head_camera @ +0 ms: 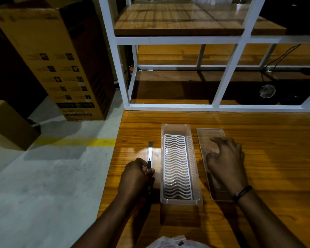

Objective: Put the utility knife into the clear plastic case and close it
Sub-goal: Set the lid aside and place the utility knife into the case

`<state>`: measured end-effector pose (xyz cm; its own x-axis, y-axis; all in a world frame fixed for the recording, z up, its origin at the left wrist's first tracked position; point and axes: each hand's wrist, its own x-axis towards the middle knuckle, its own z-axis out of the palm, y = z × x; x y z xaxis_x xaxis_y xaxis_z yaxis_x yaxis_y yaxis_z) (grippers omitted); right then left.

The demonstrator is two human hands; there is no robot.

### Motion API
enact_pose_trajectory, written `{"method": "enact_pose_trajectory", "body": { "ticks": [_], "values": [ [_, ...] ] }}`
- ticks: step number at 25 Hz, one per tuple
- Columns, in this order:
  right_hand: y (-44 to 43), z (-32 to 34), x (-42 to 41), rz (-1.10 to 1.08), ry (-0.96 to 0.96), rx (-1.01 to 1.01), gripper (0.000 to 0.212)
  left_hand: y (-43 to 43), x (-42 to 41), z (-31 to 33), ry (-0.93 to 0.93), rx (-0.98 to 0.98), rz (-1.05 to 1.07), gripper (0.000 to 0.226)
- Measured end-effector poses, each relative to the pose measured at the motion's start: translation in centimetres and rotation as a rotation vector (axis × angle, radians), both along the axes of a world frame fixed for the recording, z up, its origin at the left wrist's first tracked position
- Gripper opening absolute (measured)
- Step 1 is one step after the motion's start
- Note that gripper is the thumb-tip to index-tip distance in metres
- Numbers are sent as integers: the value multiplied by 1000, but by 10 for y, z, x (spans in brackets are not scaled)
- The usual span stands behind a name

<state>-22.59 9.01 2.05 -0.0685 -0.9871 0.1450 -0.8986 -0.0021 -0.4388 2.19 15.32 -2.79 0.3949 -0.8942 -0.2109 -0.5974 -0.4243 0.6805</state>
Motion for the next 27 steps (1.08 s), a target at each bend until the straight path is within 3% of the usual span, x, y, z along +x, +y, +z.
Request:
{"method": "enact_pose_trajectory", "body": {
  "ticks": [4,12,18,22,27],
  "values": [
    [2,6,25,120,-64,-87,46,5,-5,-5,-313,32,-111,44],
    [16,-5,40,226,-88,-29,46,2,-10,5,-418,73,-90,37],
    [18,-5,37,226,-152,-42,37,-13,-3,11,-182,207,-9,27],
    [18,-5,38,255,-226,-98,34,-11,4,21,103,73,76,20],
    [17,0,45,272,-591,3,18,-8,3,43,521,-156,52,18]
  ]
}}
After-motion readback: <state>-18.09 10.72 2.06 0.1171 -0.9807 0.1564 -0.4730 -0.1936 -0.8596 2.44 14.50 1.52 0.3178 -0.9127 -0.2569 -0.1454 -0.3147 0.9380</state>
